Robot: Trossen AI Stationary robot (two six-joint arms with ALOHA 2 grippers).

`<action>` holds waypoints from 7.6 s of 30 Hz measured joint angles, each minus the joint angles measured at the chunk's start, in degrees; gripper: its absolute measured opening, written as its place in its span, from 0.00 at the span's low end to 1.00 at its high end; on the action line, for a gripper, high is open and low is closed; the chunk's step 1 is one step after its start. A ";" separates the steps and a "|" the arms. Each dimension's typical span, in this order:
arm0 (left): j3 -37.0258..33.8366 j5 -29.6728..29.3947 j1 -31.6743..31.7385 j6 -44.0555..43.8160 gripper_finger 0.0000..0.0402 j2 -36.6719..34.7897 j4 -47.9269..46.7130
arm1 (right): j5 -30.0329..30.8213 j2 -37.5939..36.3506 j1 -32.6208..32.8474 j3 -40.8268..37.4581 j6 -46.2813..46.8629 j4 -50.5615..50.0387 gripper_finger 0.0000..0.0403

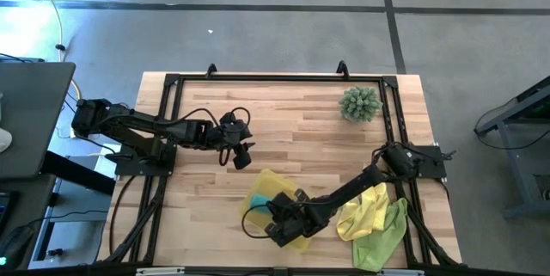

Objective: Roll microfiber towels into tight, uniform cylinder then place into a basket
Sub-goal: Put the rolled blue towel into the yellow bin, then adjust the yellow bin, then fold the yellow towel

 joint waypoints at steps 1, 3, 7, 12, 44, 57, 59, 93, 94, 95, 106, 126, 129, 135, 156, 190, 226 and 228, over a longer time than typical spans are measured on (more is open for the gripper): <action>0.00 0.00 0.00 0.00 0.33 0.00 0.00 | -0.40 0.00 0.00 0.00 0.02 0.01 0.26; 0.00 0.00 0.00 -0.03 0.33 0.00 0.00 | -1.64 0.00 -0.05 0.00 0.01 0.02 0.30; 0.00 0.00 0.00 -0.08 0.33 0.00 0.00 | -6.12 0.00 -0.67 0.00 -0.83 0.54 0.36; 0.00 0.00 0.00 -0.10 0.33 0.00 0.00 | -11.51 -0.23 -1.90 0.00 -4.13 1.20 0.39; 0.00 0.00 0.00 0.32 0.33 0.00 -0.20 | -25.15 -2.78 -5.57 0.07 -23.83 2.42 0.41; 0.00 0.01 0.00 0.30 0.33 0.00 -0.21 | -39.78 -4.62 -8.43 0.07 -21.59 3.05 0.58; 0.00 0.00 0.00 0.29 0.33 0.00 -0.22 | -41.75 -5.90 -8.90 0.07 -21.71 1.95 0.59; 0.01 6.49 2.57 1.57 0.33 12.74 11.05 | -20.53 -47.39 -0.46 -42.77 12.91 -22.57 0.59; -0.02 8.25 2.69 1.79 0.33 14.14 12.77 | -20.04 -48.20 -0.76 -44.90 12.82 -17.32 0.59; -0.01 10.07 2.68 1.91 0.33 15.35 14.64 | -19.73 -48.48 -1.08 -46.90 12.21 -12.60 0.59; -0.01 23.46 0.01 1.52 0.33 18.38 15.49 | -20.62 -43.34 -1.79 -54.10 3.62 16.93 0.59; 1.27 20.85 -6.32 -3.62 0.33 17.69 12.95 | -28.24 -44.65 -9.57 -44.66 -2.93 -22.78 0.59; 3.00 18.16 -5.95 -2.64 0.33 17.34 13.43 | -29.25 -44.65 -10.35 -42.99 1.63 -31.04 0.59; 6.13 14.82 -5.95 0.84 0.33 16.29 15.27 | -32.66 -44.68 -10.43 -46.91 5.88 -33.74 0.59; 11.74 12.07 -8.02 5.45 0.33 15.91 15.99 | -33.79 -44.65 -10.43 -53.57 -0.20 -20.59 0.22; 11.74 3.20 -7.80 33.89 0.33 15.98 31.35 | -2.28 -44.63 -10.36 -14.98 -76.54 -30.18 0.00; 11.72 -38.05 -7.10 30.92 0.33 27.72 38.47 | 3.15 -44.87 -26.95 -7.32 -45.95 -15.80 0.00; 11.49 -38.37 -7.09 30.72 0.33 28.26 38.54 | 2.95 -44.87 -27.20 -7.32 -45.29 -16.60 0.00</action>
